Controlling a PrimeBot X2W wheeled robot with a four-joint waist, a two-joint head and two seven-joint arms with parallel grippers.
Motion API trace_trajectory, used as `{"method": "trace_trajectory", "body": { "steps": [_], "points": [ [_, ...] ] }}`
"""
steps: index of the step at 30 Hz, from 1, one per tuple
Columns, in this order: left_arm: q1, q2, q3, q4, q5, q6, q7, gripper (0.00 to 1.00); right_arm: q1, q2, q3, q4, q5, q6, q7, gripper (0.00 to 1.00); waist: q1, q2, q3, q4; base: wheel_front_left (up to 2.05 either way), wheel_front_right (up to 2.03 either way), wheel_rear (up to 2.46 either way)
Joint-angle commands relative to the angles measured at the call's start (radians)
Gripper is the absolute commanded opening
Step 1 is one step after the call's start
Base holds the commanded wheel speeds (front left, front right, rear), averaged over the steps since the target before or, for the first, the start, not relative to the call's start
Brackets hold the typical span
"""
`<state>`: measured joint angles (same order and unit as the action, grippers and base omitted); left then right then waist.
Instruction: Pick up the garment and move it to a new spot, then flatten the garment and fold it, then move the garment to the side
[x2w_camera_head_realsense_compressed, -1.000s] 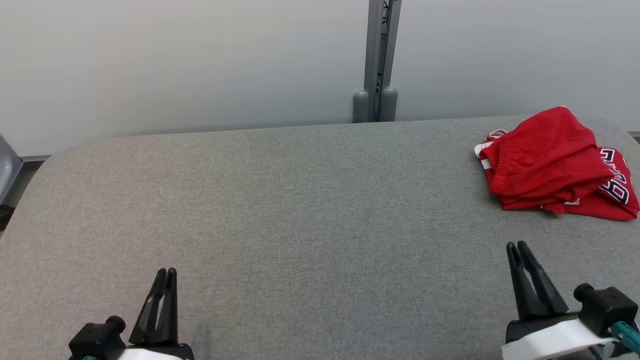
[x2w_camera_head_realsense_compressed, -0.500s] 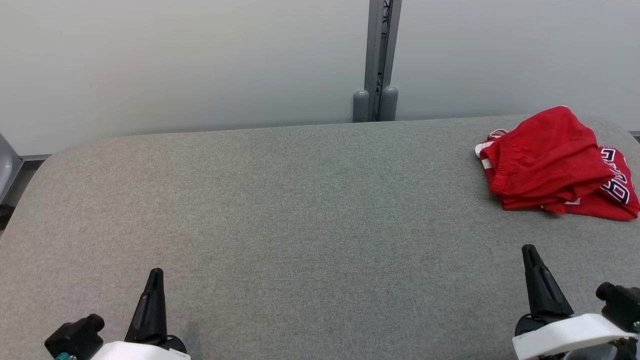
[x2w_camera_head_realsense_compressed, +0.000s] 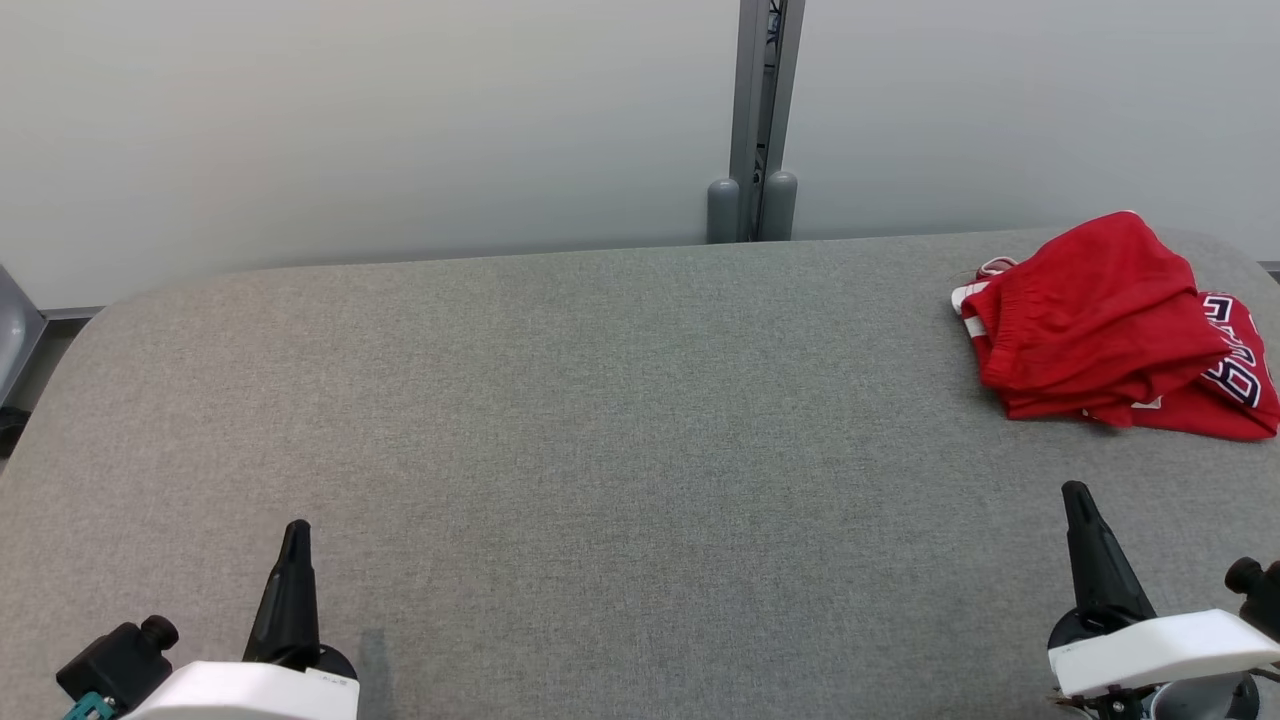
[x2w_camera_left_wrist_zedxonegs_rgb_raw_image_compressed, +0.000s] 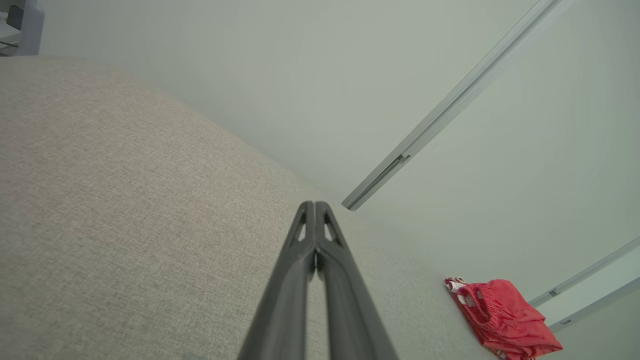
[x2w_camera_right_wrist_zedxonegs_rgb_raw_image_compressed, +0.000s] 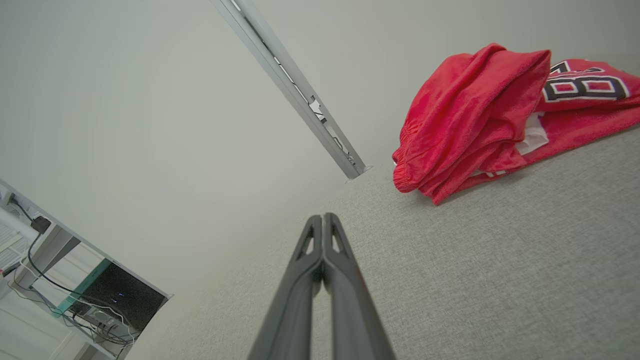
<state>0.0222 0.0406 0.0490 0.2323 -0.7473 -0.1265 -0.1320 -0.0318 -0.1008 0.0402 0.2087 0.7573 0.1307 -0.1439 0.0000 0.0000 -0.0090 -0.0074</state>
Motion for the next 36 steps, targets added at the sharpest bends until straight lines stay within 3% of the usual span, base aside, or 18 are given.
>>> {"method": "trace_trajectory", "body": {
  "steps": [1, 36],
  "points": [
    [-0.036, 0.007, 0.008, -0.012, -0.037, -0.002, 0.009, 0.0, -0.026, -0.004, -0.01, -0.009, 0.039, 0.0, 0.009, 0.0, 0.0, 0.0, 0.0, 0.0, 0.0, 0.0, 0.0],
    [-0.087, 0.01, 0.036, -0.002, -0.429, -0.004, 0.122, 0.0, -0.054, 0.014, -0.07, 0.011, 0.433, 0.0, 0.121, 0.0, 0.0, 0.0, 0.005, 0.003, 0.0, 0.0, 0.0]
  ]
}}
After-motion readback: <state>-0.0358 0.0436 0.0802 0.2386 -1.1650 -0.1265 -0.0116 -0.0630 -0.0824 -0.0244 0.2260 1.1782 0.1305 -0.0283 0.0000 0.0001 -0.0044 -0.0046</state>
